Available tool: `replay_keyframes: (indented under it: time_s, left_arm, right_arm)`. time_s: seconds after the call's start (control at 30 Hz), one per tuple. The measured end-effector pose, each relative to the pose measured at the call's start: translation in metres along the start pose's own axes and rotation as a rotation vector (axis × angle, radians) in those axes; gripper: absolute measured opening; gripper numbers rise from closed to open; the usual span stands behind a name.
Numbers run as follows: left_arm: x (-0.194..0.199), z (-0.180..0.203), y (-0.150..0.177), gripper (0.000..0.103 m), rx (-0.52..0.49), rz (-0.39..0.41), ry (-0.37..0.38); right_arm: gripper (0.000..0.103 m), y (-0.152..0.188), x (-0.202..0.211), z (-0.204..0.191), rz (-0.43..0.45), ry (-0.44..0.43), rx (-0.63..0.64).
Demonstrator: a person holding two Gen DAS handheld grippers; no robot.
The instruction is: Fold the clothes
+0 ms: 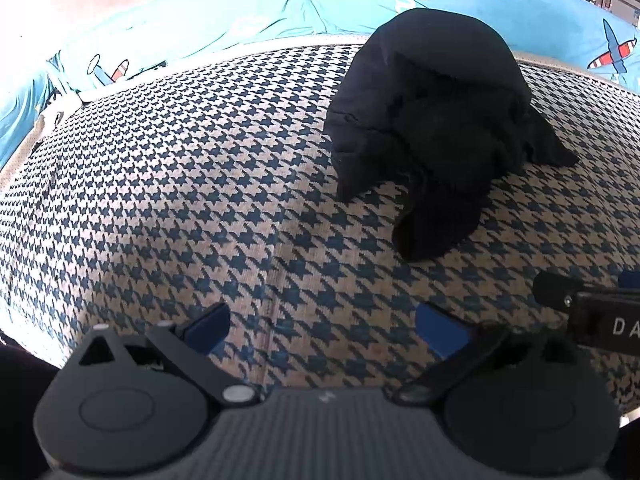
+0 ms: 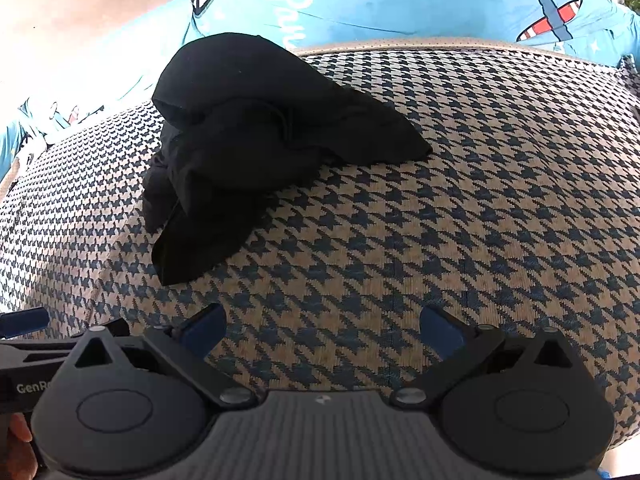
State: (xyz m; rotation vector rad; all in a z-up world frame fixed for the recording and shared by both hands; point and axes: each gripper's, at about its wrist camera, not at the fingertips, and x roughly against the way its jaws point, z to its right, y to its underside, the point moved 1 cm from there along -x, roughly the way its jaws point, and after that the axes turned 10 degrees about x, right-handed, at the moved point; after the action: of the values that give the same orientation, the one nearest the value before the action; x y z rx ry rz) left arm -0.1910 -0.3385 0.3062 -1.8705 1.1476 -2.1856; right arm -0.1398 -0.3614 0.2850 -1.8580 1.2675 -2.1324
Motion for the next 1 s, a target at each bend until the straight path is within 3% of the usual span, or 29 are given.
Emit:
replay_keyframes:
  time_s: [1.0]
  left_arm:
    - [-0.013,-0.001,0.000,0.103,0.049,-0.005,-0.030]
  right_arm:
    - [0.103,0.002,-0.002,-0.002,-0.013,-0.010,0.008]
